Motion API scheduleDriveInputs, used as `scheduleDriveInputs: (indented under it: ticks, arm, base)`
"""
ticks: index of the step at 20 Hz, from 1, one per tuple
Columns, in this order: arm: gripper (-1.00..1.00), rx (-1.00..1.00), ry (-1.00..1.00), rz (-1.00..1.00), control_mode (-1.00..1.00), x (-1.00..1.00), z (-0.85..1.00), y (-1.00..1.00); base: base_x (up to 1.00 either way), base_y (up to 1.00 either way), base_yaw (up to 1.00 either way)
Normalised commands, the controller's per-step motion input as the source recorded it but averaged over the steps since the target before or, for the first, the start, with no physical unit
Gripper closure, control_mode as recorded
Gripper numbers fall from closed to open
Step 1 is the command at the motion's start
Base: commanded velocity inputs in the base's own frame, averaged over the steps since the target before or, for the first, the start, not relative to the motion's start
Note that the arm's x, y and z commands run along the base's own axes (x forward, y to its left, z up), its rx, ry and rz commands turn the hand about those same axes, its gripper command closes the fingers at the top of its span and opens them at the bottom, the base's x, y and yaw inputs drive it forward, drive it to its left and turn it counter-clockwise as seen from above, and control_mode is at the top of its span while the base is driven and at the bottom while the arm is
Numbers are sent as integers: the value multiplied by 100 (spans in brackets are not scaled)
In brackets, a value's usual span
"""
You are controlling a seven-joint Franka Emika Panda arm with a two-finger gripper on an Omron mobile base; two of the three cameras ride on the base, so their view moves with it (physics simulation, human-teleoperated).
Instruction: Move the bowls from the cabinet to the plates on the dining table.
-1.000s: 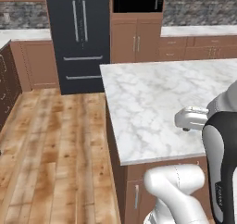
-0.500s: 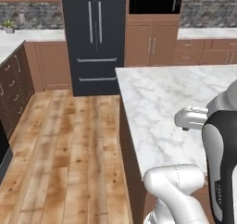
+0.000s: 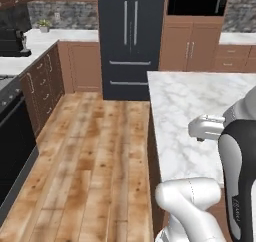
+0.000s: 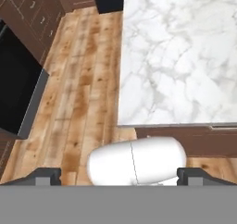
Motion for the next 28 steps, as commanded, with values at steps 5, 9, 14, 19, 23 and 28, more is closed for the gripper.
scheduleDriveInputs:
  ticks: [5, 9, 14, 19, 23, 28]
  arm:
    - [-100, 0, 0, 0, 100, 0, 0, 0]
    - [-100, 0, 0, 0, 100, 0, 0, 0]
    - [-100, 0, 0, 0, 100, 0, 0, 0]
    - [-100, 0, 0, 0, 100, 0, 0, 0]
    - [-100, 0, 0, 0, 100, 0, 0, 0]
    - [-100, 0, 0, 0, 100, 0, 0, 0]
  base:
    - [30, 100, 19]
    - [23, 100, 18]
    - [27, 98, 29]
    - [50, 42, 11]
    - [86, 23, -8]
    - [55, 80, 38]
